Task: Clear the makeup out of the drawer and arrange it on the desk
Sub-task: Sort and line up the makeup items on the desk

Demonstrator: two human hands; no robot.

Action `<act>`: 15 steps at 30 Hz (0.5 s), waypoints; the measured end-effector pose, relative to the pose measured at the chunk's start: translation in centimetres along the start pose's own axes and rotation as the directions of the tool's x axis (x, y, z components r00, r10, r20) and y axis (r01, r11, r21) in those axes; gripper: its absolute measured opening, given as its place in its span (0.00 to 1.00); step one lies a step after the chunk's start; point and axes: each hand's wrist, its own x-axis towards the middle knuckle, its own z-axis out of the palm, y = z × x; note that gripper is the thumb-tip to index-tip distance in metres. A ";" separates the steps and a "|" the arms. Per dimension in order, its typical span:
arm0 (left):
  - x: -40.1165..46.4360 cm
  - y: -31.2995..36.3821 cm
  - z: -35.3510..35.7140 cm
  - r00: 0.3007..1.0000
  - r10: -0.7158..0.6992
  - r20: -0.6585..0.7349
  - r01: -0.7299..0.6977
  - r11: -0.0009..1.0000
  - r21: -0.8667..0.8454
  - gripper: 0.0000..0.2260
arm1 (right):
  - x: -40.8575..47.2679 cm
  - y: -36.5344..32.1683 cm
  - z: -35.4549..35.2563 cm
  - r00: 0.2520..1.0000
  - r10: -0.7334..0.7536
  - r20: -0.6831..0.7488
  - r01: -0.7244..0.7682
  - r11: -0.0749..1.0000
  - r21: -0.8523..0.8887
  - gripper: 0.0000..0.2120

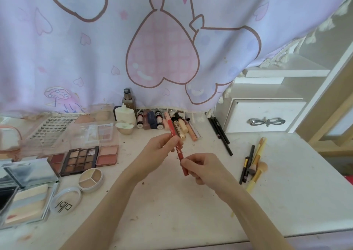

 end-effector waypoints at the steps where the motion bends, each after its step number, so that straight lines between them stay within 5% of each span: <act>1: -0.2 0.3 -0.3 1.000 0.002 -0.008 -0.002 1.000 0.004 0.12 | 0.0 -0.2 0.2 1.000 -0.027 -0.001 0.027 1.000 -0.002 0.09; 5: -1.9 1.1 -1.4 1.000 -0.017 0.024 0.012 0.976 0.215 0.12 | 0.1 -1.2 -0.2 0.979 -0.158 -0.128 0.174 0.977 0.126 0.09; 9: -3.8 1.3 -1.3 0.998 -0.012 0.066 -0.028 0.822 0.569 0.11 | 0.4 -2.1 0.7 0.966 -0.241 -0.092 0.256 0.941 0.223 0.08; 15: -5.8 1.0 -1.5 0.998 -0.041 -0.041 0.058 0.726 0.685 0.13 | 1.5 -2.1 1.4 0.980 -0.148 -0.137 0.199 0.806 0.557 0.11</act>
